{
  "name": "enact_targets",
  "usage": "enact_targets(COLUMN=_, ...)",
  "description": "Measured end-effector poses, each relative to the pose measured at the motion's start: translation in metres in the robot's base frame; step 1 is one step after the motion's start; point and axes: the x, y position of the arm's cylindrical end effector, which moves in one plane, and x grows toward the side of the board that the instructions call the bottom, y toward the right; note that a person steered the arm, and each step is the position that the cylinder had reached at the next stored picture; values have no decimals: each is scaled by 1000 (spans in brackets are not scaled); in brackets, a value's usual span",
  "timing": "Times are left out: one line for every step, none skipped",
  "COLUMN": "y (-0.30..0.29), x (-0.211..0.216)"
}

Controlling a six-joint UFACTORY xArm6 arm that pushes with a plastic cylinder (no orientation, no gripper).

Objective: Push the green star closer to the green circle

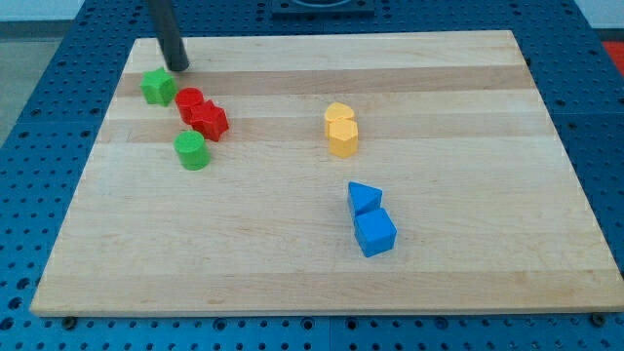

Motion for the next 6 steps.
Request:
enact_targets(y=-6, x=58)
enact_targets(y=-13, x=62)
enact_targets(y=-34, x=11)
enact_targets(y=-76, x=-4)
enact_targets(y=-83, x=-2)
enact_targets(y=-83, x=-1)
